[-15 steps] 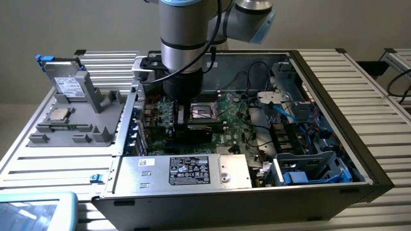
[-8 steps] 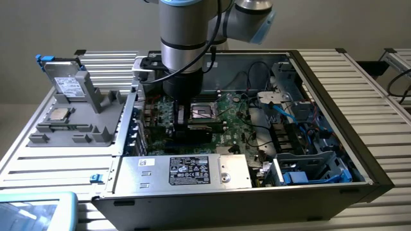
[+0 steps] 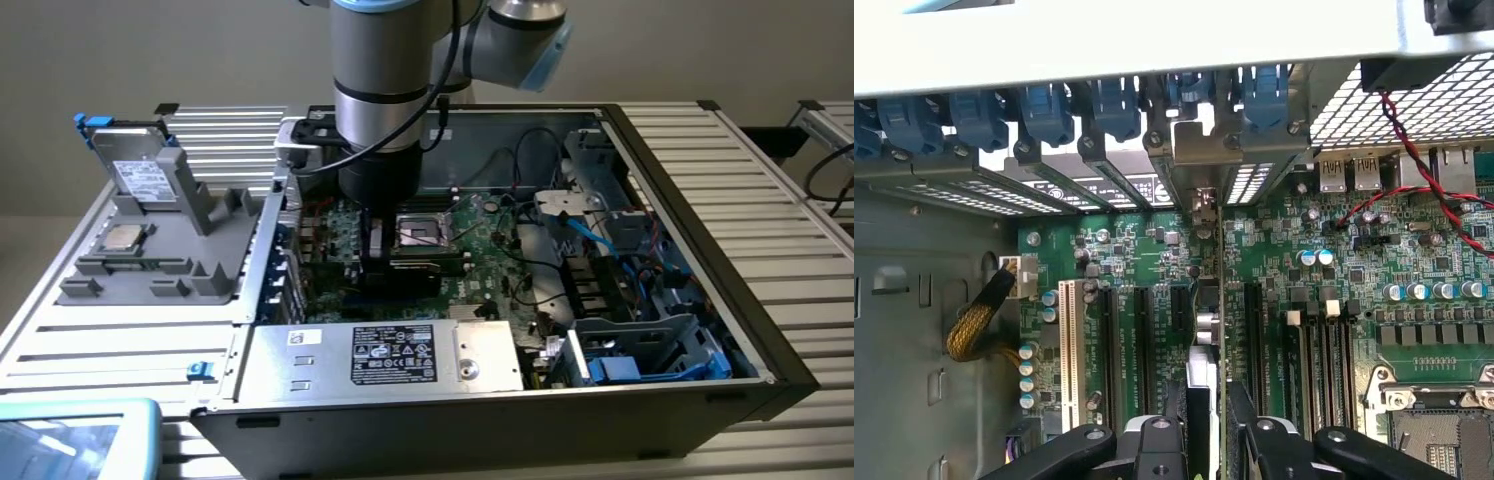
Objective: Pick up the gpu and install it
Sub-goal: 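Insert the gpu into the slot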
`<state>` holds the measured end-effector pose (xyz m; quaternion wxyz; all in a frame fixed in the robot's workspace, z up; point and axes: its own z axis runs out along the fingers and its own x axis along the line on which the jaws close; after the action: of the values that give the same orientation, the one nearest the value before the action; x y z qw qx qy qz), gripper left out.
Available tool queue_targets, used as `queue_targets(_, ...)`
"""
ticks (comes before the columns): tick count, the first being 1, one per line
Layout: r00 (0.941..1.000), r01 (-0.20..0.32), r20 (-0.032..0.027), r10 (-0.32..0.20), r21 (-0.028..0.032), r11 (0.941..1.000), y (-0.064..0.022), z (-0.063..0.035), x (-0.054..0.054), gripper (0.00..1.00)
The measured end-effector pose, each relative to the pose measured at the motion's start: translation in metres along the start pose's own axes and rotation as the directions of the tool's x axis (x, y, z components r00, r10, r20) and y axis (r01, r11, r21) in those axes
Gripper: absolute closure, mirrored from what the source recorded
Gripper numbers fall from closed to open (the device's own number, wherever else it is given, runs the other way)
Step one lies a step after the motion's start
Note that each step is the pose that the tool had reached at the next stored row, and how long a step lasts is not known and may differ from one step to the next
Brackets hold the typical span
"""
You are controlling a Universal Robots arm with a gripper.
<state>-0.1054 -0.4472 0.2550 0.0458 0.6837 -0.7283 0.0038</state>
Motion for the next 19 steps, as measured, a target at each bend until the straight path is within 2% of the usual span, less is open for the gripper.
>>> queue_targets(19, 1.0, 0.0, 0.0, 0.0, 0.0, 1.0, 0.0, 0.0, 0.0, 0.73)
